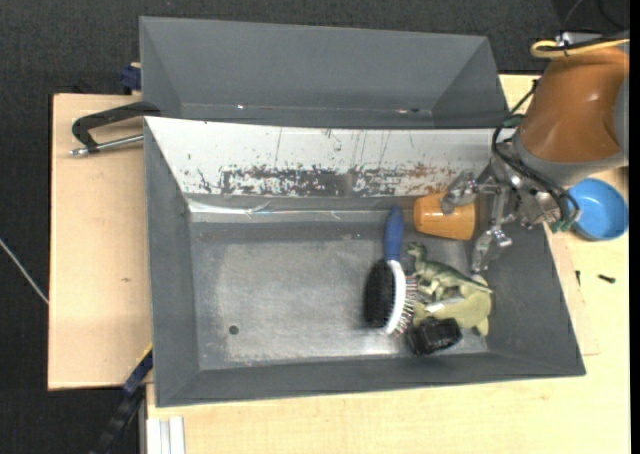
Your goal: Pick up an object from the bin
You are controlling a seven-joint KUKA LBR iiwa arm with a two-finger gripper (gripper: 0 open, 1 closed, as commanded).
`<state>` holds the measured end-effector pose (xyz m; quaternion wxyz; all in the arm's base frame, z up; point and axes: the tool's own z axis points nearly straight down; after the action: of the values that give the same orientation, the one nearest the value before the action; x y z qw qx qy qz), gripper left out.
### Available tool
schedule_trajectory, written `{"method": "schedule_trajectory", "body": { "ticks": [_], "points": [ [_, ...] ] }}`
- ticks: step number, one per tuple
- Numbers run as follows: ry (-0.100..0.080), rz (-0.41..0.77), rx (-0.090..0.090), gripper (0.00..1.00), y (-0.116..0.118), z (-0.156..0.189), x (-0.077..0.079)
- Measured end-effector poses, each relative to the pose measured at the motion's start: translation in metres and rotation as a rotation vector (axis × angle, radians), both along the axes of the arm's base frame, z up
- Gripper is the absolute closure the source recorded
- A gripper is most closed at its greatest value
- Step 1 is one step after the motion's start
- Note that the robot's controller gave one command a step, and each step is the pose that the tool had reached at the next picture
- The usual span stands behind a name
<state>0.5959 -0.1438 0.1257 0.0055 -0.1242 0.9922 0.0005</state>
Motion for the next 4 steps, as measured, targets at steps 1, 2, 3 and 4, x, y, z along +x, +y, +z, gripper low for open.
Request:
{"method": "schedule_trajectory", "body": {
  "ticks": [1,2,3,4],
  "points": [
    [0.005,0.001,0.006,1.0,0.003,-0.001,-0.001],
    [0.0,0.0,0.0,0.0,0.0,0.0,0.0],
    [0.006,0.001,0.006,1.0,0.003,-0.001,-0.001],
    [0.01,-0.037,0.0,1.0,-0.002,-0.02,-0.031]
  ]
}}
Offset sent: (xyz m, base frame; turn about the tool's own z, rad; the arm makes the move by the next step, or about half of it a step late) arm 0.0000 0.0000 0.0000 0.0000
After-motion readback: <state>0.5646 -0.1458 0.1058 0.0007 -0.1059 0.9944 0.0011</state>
